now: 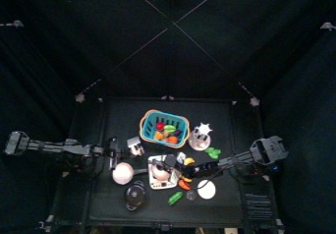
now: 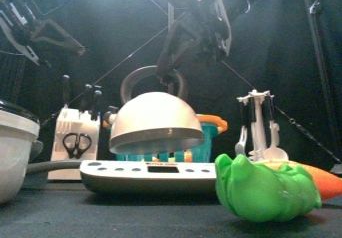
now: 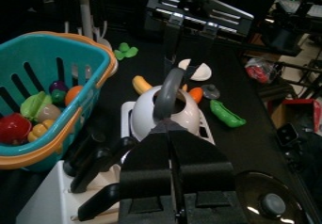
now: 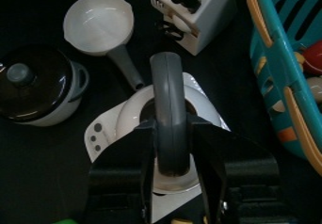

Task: Place teapot to right of stove

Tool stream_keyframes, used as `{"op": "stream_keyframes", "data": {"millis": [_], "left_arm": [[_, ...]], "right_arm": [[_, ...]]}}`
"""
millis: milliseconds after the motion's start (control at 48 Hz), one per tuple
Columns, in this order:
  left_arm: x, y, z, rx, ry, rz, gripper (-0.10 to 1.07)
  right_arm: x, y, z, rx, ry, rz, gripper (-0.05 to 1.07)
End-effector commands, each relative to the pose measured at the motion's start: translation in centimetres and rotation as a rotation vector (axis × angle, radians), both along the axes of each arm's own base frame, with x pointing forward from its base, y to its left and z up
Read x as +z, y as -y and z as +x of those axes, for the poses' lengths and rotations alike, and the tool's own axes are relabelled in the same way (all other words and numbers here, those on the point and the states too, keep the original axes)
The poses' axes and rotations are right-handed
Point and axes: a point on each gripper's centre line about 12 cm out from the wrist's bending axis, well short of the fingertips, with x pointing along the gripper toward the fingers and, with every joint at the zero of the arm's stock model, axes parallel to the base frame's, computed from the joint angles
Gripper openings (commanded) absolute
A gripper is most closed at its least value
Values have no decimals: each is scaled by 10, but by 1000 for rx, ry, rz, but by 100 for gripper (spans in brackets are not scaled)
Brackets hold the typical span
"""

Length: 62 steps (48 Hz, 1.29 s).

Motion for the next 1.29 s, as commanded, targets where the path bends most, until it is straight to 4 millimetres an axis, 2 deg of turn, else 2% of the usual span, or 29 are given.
{"op": "stream_keyframes", "data": {"millis": [0,271,521,938,1062,1271], "left_arm": [[5,0,2,1,15,-3,2],[7,-1,2,4,20,0,2],[5,-1,2,4,15,-1,2],[5,-1,2,4,12,-1,2],[5,-1,2,4,12,-1,2],[3,-1,1,4,8,-2,2]], "right_arm": [[25,2,0,-1,63,12,62],[42,3,-14,-23,82,-1,62],[57,-3,-54,-57,74,-32,62],[45,-18,-120,-66,-14,-11,62],[44,-17,-141,-77,-26,29,62],[28,-10,-170,-113,-36,100,62]]}}
